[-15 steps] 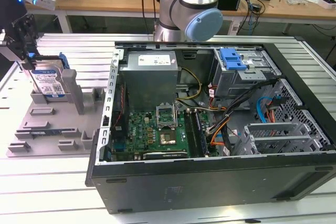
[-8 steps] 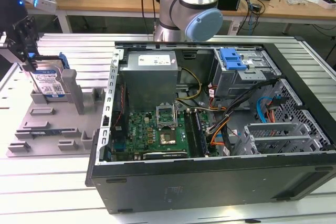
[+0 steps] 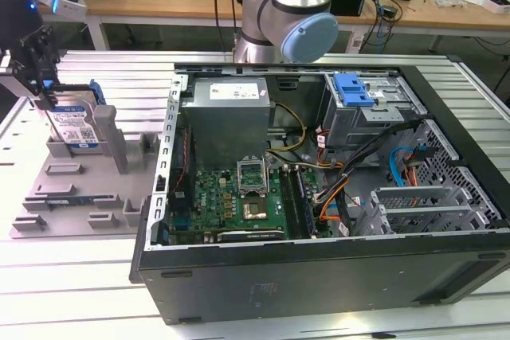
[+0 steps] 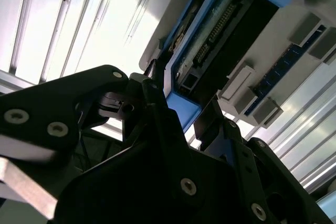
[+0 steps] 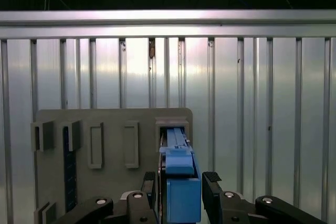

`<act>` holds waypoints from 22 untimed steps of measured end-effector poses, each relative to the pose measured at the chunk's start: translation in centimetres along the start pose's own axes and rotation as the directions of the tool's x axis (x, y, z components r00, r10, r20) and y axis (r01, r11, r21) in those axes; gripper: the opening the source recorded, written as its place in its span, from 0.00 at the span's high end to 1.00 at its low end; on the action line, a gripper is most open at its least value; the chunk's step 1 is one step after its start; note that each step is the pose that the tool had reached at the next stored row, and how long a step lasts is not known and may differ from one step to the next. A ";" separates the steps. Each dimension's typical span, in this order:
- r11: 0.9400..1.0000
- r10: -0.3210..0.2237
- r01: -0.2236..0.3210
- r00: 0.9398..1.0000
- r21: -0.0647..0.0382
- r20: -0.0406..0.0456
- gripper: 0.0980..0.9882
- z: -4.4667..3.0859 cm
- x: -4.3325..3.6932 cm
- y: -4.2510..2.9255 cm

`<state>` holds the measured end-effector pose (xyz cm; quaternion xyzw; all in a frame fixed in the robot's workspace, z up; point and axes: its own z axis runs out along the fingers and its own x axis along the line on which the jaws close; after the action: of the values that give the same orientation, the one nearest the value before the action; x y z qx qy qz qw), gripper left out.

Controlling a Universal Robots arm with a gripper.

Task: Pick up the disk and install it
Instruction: 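Pick up the disk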

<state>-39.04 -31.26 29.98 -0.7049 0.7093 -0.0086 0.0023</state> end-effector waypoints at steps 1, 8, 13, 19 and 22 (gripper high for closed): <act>1.000 0.000 0.000 1.000 0.000 0.000 0.57 0.02 0.00 0.00; 1.000 0.000 0.000 1.000 0.000 0.001 0.67 0.19 0.03 0.03; 1.000 0.000 0.000 1.000 0.000 0.000 0.67 0.20 0.13 0.04; 1.000 0.000 0.000 1.000 0.000 0.000 0.67 0.35 0.20 0.06; 1.000 0.000 0.000 1.000 0.000 0.000 0.67 0.37 0.22 0.05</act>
<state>-39.09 -31.48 29.61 -0.7048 0.7093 -0.0084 0.0025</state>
